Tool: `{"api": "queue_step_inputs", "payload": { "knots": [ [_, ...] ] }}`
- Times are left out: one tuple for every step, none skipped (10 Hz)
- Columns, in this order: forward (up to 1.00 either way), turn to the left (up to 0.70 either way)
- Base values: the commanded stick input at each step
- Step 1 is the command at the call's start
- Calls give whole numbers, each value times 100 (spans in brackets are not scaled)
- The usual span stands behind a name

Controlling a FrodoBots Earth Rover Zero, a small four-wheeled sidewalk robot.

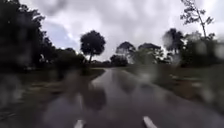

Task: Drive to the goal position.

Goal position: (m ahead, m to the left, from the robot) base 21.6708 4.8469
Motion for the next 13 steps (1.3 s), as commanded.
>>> {"api": "queue_step_inputs", "payload": {
  "knots": [
    [70,0],
    [70,0],
    [70,0],
    [70,0],
    [70,0],
    [70,0],
    [70,0],
    [70,0],
    [70,0],
    [70,0],
    [70,0],
    [70,0],
    [70,2]
  ]
}}
